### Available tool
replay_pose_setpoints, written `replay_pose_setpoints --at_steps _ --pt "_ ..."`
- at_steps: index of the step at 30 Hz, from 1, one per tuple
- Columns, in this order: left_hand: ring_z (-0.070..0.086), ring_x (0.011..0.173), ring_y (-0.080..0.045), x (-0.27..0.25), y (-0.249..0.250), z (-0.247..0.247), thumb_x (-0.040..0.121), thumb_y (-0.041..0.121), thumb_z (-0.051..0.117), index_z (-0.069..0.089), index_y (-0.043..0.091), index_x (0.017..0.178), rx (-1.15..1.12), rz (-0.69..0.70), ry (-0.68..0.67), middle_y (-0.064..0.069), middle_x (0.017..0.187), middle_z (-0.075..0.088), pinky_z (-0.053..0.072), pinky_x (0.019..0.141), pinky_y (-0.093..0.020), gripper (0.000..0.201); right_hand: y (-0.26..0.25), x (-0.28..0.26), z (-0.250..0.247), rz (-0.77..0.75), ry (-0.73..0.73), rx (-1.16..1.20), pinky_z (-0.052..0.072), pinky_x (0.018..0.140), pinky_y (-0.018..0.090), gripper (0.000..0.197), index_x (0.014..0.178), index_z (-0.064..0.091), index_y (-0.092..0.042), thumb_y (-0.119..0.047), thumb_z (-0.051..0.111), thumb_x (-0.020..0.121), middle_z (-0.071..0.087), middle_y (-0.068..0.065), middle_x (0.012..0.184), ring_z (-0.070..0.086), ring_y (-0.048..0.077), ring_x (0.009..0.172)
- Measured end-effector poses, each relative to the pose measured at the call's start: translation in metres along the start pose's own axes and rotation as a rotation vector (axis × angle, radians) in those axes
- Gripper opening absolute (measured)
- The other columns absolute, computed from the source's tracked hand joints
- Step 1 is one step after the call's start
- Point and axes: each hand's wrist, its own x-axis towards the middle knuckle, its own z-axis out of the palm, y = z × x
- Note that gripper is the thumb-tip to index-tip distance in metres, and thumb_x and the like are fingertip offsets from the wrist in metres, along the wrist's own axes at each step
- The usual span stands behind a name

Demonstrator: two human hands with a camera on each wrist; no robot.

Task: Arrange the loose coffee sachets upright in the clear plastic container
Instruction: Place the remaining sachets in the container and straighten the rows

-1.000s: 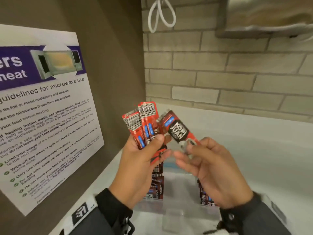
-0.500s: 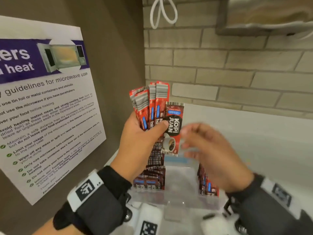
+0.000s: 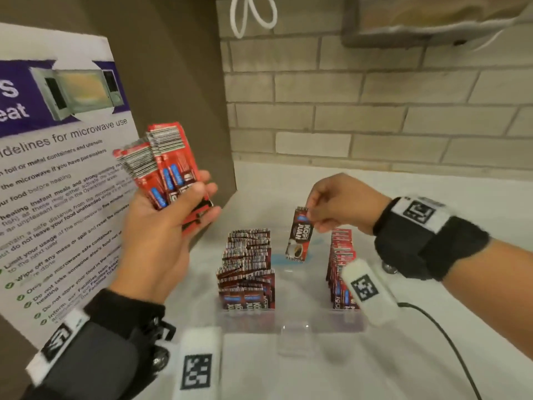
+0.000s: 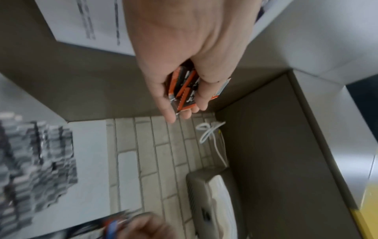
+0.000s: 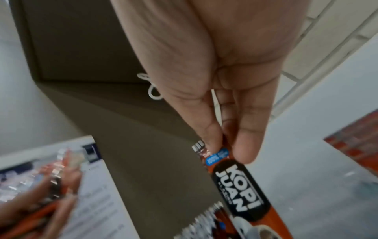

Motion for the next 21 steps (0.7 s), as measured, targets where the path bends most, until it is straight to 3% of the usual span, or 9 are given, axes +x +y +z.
replay_pose_setpoints --at_steps 2,6,9,11,13,14,17,18,21 --pt "0.070 0.093 -0.013 -0.001 0.005 -0.011 0.085 0.008 0.060 0.058 0.013 0.116 -0.015 0.019 0.020 0.004 0.095 0.073 0.059 0.075 -0.032 0.032 0.007 0.012 0.014 0.061 -0.050 -0.090 0.057 0.080 0.044 0.011 0.075 0.061 -0.005 0.005 0.065 0.079 0.066 0.017 0.073 0.066 0.027 0.069" --pt "0.069 0.095 -0.013 -0.007 0.007 -0.023 0.086 0.009 0.059 0.062 0.021 0.104 -0.011 0.019 0.006 0.006 0.094 0.073 0.058 0.075 -0.031 0.022 0.006 0.030 0.035 0.101 -0.109 -0.225 0.056 0.083 0.043 0.016 0.069 0.060 -0.010 0.002 0.067 0.078 0.069 0.018 0.079 0.069 0.030 0.079" --pt "0.070 0.095 -0.013 -0.012 0.004 -0.028 0.087 0.008 0.058 0.063 0.022 0.101 -0.018 0.007 0.015 0.005 0.094 0.073 0.059 0.074 -0.030 0.022 0.003 0.040 0.045 0.155 -0.158 -0.237 0.056 0.083 0.040 0.017 0.070 0.058 -0.008 0.003 0.065 0.080 0.063 0.010 0.070 0.064 0.023 0.069" --pt "0.070 0.093 -0.013 -0.015 0.000 -0.029 0.087 0.006 0.058 0.063 0.023 0.099 -0.022 -0.010 0.018 0.006 0.093 0.073 0.059 0.074 -0.030 0.021 0.002 0.046 0.049 0.182 -0.157 -0.230 0.059 0.073 0.035 0.017 0.071 0.058 -0.007 0.005 0.065 0.080 0.061 0.008 0.068 0.062 0.018 0.062" --pt "0.070 0.091 -0.012 -0.019 -0.003 -0.030 0.087 0.006 0.057 0.063 0.023 0.099 -0.028 -0.030 0.023 0.006 0.092 0.073 0.059 0.072 -0.029 0.022 0.002 0.049 0.052 0.196 -0.127 -0.224 0.056 0.054 0.025 0.019 0.070 0.056 -0.008 0.007 0.065 0.078 0.061 0.008 0.070 0.063 0.013 0.054" --pt "0.070 0.089 -0.012 -0.020 -0.004 -0.030 0.087 0.005 0.057 0.063 0.023 0.099 -0.028 -0.036 0.027 0.006 0.091 0.073 0.059 0.071 -0.028 0.022 0.002 0.050 0.053 0.198 -0.114 -0.225 0.055 0.053 0.022 0.018 0.070 0.056 -0.007 0.007 0.065 0.077 0.062 0.009 0.073 0.065 0.012 0.055" --pt "0.071 0.088 -0.012 -0.022 -0.006 -0.031 0.087 0.004 0.057 0.063 0.022 0.098 -0.026 -0.047 0.042 0.005 0.090 0.074 0.059 0.072 -0.030 0.022 0.000 0.048 0.056 0.213 -0.164 -0.284 0.056 0.083 0.035 0.005 0.085 0.062 0.000 0.001 0.064 0.081 0.070 0.018 0.091 0.070 0.026 0.087" --pt "0.071 0.088 -0.013 -0.022 -0.006 -0.032 0.086 0.004 0.057 0.063 0.022 0.098 -0.027 -0.050 0.048 0.005 0.090 0.074 0.059 0.072 -0.030 0.022 0.000 0.048 0.056 0.215 -0.168 -0.291 0.054 0.087 0.038 0.009 0.090 0.063 0.001 0.001 0.064 0.081 0.069 0.018 0.089 0.069 0.027 0.085" --pt "0.071 0.087 -0.012 -0.024 -0.006 -0.032 0.086 0.004 0.056 0.064 0.023 0.094 -0.032 -0.056 0.059 0.004 0.089 0.074 0.059 0.073 -0.031 0.022 0.001 0.048 0.054 0.203 -0.174 -0.271 0.055 0.078 0.035 0.011 0.081 0.057 -0.005 0.003 0.064 0.081 0.061 0.011 0.076 0.061 0.018 0.062"
